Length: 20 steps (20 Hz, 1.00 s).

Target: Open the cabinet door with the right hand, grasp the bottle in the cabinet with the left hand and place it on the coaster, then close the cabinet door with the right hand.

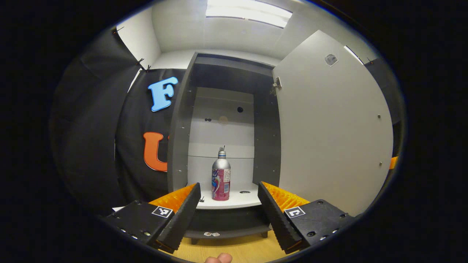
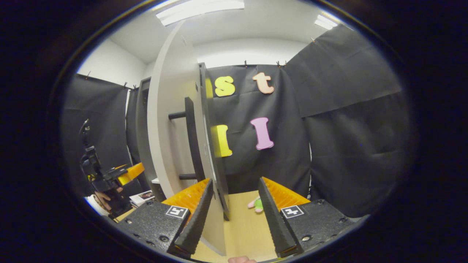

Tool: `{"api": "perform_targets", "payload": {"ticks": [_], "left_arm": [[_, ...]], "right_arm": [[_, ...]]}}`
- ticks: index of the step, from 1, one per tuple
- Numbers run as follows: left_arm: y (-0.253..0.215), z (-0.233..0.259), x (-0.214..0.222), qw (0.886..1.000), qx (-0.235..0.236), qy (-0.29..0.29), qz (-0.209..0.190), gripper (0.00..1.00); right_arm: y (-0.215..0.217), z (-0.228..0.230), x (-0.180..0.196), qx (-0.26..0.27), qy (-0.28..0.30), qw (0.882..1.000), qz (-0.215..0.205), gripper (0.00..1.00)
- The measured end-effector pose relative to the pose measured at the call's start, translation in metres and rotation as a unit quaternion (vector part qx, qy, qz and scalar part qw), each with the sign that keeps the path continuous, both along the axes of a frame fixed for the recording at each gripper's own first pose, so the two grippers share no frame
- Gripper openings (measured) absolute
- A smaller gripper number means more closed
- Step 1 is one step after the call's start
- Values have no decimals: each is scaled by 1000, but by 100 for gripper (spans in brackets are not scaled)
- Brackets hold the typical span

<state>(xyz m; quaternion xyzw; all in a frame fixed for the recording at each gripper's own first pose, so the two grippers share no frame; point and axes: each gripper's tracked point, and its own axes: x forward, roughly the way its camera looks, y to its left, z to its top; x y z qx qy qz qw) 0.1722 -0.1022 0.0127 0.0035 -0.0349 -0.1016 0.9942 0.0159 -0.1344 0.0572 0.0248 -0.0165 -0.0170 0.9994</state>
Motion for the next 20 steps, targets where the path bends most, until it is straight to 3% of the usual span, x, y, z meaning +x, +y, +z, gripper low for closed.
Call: {"api": "perform_targets", "payload": {"ticks": [10, 20], "left_arm": [[4, -17, 146, 999, 3, 26, 35, 95], [-3, -42, 199, 998, 25, 40, 39, 95]], "right_arm": [[0, 8, 6, -33, -3, 999, -33, 78], [-5, -3, 15, -27, 8, 998, -48, 78]]}}
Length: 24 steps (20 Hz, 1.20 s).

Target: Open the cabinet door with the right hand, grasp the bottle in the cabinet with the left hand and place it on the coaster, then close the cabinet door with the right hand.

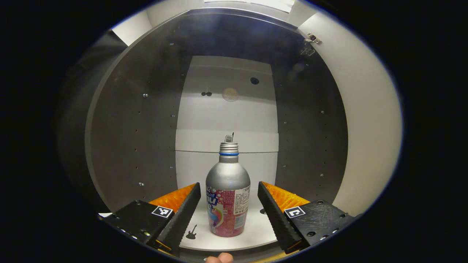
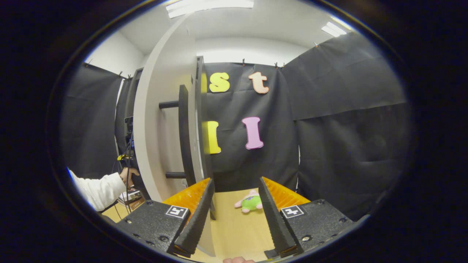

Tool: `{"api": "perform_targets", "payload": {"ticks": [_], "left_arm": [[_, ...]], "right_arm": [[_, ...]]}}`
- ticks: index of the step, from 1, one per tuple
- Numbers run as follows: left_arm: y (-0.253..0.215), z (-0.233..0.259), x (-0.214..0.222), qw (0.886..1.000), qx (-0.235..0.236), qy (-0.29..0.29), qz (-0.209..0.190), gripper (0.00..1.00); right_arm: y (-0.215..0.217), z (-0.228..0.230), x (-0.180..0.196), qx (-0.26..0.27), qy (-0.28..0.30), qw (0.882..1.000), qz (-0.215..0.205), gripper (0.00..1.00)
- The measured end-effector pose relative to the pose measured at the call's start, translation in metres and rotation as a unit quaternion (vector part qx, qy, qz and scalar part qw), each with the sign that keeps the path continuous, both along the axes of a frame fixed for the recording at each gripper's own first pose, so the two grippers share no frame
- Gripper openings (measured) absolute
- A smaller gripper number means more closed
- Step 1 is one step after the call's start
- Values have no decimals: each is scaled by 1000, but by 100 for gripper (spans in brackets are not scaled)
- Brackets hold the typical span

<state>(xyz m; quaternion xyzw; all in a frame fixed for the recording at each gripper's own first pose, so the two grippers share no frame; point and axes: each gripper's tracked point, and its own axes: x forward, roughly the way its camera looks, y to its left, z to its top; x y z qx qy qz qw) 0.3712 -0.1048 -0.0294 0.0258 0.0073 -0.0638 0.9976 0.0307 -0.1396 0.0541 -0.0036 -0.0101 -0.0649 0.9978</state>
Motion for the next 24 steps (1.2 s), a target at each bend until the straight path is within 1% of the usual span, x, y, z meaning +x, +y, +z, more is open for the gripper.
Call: {"api": "perform_targets", "payload": {"ticks": [8, 10, 12, 13, 14, 18, 24], "left_arm": [[2, -3, 14, 1000, -3, 6, 11, 95], [-3, -3, 13, 1000, -4, 10, 2, 93], [-4, -1, 12, 1000, -5, 9, -6, 87], [-7, -2, 11, 1000, -7, 12, -13, 71], [-9, -2, 8, 1000, -9, 12, -17, 79], [-9, 15, -8, 1000, -6, -5, -26, 78], [-12, 42, -65, 998, -14, -27, -59, 78]], "right_arm": [[-1, 1, 4, 2, -1, 1000, -6, 78], [-1, 1, 4, 4, 0, 1000, -5, 78], [-1, 0, 2, 4, 1, 1000, -6, 78], [-1, 0, 5, 4, 1, 1000, -6, 78], [-1, 0, 6, 5, 2, 1000, -5, 78], [0, -3, 4, 6, 3, 1000, -4, 78], [1, -8, 2, 5, 5, 1000, -3, 78]]}}
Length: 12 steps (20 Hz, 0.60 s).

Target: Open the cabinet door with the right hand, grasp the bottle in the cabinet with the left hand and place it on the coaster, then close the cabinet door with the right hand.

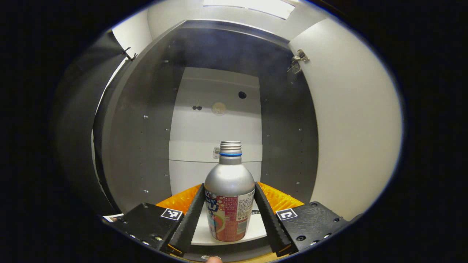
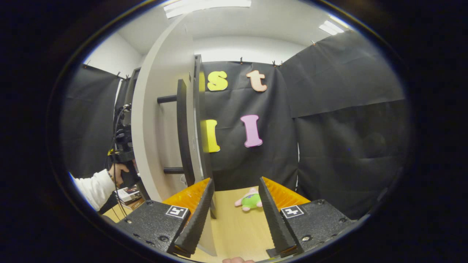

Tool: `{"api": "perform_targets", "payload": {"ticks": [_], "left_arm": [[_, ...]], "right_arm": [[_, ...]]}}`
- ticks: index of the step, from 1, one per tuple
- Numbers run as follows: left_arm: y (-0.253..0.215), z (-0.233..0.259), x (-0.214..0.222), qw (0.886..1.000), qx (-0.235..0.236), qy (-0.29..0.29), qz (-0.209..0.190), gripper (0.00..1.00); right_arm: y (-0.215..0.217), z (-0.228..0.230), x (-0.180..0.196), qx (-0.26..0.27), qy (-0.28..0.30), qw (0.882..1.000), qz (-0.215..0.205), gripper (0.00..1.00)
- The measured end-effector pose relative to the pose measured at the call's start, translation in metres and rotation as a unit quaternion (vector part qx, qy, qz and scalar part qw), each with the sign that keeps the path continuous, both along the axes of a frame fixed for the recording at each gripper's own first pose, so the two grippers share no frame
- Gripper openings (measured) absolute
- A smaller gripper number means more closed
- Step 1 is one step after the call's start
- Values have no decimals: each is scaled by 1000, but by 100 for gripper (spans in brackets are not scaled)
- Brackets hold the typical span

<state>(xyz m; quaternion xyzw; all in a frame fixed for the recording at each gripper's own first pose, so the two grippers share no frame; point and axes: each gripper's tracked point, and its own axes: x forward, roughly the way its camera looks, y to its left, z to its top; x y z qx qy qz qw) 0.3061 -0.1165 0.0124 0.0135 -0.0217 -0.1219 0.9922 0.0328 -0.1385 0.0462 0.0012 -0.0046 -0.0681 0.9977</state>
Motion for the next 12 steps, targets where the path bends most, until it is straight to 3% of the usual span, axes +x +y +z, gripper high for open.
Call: {"api": "perform_targets", "payload": {"ticks": [5, 12], "left_arm": [[18, -1, -60, 1000, -11, -12, -6, 78], [69, -40, -134, 999, 13, -27, 46, 77]], "right_arm": [[2, -3, -4, -9, -4, 1000, 4, 78], [5, 7, -11, -11, -20, 1000, 8, 78]]}}
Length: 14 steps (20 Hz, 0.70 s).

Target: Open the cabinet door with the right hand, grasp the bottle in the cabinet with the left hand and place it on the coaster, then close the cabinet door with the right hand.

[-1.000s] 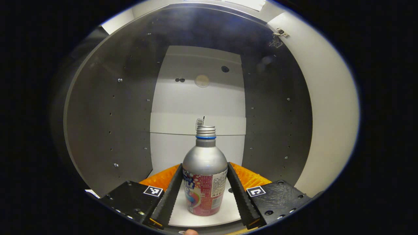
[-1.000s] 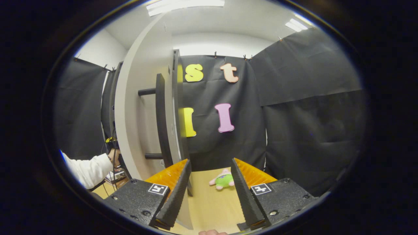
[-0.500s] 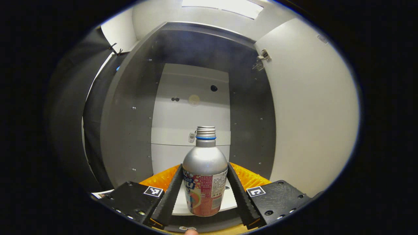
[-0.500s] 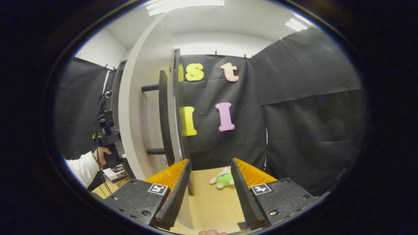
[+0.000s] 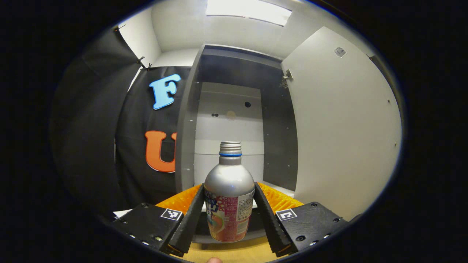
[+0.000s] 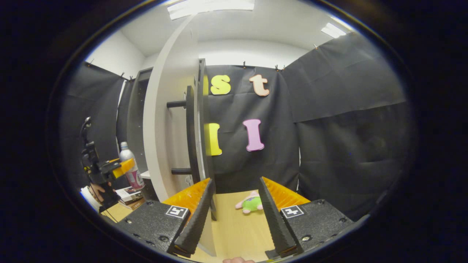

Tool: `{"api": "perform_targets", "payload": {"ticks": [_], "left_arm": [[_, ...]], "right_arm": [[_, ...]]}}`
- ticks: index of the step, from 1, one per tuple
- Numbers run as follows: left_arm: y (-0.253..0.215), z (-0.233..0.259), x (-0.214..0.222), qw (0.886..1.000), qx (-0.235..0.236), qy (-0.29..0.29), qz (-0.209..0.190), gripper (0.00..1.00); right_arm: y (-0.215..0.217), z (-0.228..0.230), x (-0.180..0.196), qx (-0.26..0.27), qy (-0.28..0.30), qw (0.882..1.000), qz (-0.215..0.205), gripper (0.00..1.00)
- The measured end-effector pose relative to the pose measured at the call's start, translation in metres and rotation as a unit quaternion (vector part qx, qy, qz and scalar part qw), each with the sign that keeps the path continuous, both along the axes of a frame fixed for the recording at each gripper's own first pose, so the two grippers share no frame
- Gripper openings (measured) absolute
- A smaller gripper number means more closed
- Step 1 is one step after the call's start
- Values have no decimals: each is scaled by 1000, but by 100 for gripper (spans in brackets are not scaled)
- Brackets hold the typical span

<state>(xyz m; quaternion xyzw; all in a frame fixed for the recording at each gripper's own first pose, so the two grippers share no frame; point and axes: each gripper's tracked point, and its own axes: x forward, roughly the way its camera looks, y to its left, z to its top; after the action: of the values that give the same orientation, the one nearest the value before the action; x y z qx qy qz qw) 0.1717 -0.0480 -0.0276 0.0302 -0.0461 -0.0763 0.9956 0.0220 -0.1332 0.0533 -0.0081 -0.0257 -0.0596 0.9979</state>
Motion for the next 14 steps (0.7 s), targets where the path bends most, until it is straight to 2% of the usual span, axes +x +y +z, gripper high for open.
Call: {"api": "perform_targets", "payload": {"ticks": [8, 14], "left_arm": [[44, -121, -60, 996, 11, 64, 58, 78], [84, -196, -82, 987, -5, 95, 132, 78]], "right_arm": [[3, 6, -9, -3, -2, 1000, -1, 78], [2, 9, -16, -5, -1, 1000, -11, 78]]}}
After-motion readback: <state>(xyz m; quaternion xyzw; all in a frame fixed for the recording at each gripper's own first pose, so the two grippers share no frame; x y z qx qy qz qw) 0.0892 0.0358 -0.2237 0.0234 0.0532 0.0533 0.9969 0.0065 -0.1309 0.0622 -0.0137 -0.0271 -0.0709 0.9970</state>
